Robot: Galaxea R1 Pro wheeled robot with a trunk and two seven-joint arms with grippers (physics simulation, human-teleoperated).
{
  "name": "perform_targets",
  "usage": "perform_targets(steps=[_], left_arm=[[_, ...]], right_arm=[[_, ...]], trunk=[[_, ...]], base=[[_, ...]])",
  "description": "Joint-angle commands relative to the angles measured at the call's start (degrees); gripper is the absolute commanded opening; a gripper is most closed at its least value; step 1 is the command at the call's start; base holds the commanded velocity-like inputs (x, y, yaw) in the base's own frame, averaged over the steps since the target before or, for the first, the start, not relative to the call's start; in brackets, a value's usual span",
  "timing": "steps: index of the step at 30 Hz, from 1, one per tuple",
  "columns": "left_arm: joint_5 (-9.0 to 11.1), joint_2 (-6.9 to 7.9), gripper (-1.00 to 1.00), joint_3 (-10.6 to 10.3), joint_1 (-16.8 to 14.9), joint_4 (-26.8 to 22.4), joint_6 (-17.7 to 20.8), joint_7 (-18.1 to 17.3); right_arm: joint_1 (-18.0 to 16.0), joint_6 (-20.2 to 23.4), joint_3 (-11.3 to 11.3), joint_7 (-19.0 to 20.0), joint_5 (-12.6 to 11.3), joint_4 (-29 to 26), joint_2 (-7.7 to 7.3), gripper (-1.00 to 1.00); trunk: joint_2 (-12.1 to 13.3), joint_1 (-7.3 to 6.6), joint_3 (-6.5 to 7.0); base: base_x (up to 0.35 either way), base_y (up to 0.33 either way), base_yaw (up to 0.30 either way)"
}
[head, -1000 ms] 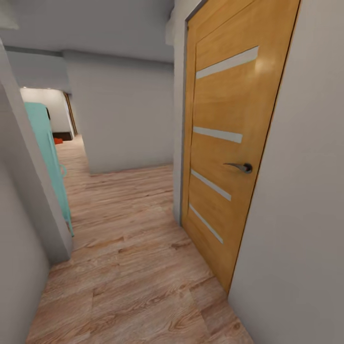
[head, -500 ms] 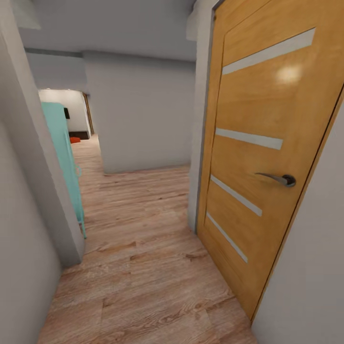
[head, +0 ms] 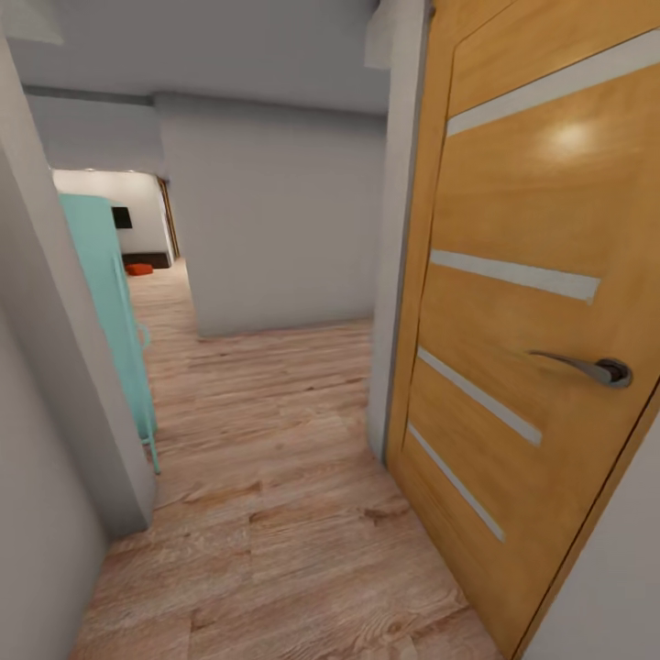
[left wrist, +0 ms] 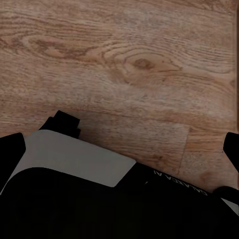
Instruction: Move the two storage containers from the living room to the garage. In the garage, place one container on the floor and stack the other container on top of it (either order is fine).
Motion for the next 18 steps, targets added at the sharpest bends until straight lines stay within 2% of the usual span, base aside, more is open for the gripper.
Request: perform_targets(steps=[1,5,18], left_arm=[[0.06,0.01,1.00,0.43,-0.06,0.08,0.02,-0.02],[0.06,-0.02,1.00,0.43,-0.06,0.08,0.02,-0.02],[0.06,-0.08,1.00,0.42,-0.06,0.01,0.02,-0.02]], right_arm=[[-0.04,-0.16,0.05,-0.03,0.39,0.05,-0.02,1.00],[-0.04,-0.16,-0.01,-0.03,0.40,0.05,0.06,1.00],[-0.04,-0.16,-0.02,-0.03,0.40,0.05,0.06,1.00]], trunk=[[-0.03,0.03,-0.06],[-0.03,0.03,-0.06],[-0.03,0.03,-0.06]], base=[[0.332,0.081,0.000],[0.331,0.081,0.110],[0.333,0.078,0.277]])
